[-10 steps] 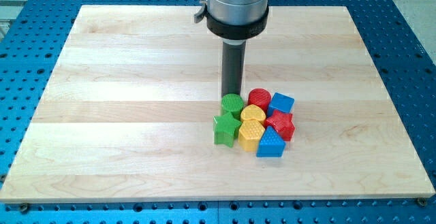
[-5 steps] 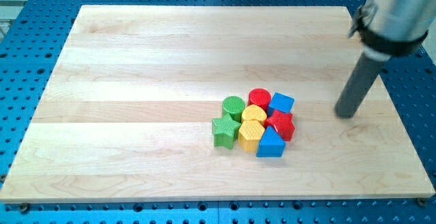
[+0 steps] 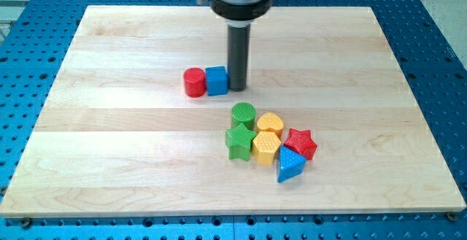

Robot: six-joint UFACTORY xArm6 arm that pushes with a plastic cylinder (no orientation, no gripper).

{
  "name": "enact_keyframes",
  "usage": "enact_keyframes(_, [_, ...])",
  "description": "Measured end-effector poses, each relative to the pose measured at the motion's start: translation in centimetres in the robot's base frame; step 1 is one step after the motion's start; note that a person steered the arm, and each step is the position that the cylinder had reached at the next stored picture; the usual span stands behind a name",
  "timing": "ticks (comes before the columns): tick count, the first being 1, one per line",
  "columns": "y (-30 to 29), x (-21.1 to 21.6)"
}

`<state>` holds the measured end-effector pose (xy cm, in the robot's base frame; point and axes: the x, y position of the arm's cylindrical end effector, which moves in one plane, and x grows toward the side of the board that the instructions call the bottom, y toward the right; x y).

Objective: Move the blue cube to the top left of the board

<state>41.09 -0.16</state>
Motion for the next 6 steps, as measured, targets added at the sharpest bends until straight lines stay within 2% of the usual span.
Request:
enact_keyframes(1, [1.8, 2.4])
enact_keyframes(2, [-1.6, 2.4])
enact_keyframes(3, [-6.9, -4.5])
enact_keyframes(4, [-8.4, -3.3])
enact_keyframes(5, [-6.4, -6.9])
enact_keyframes(6, [-9.2, -11.4])
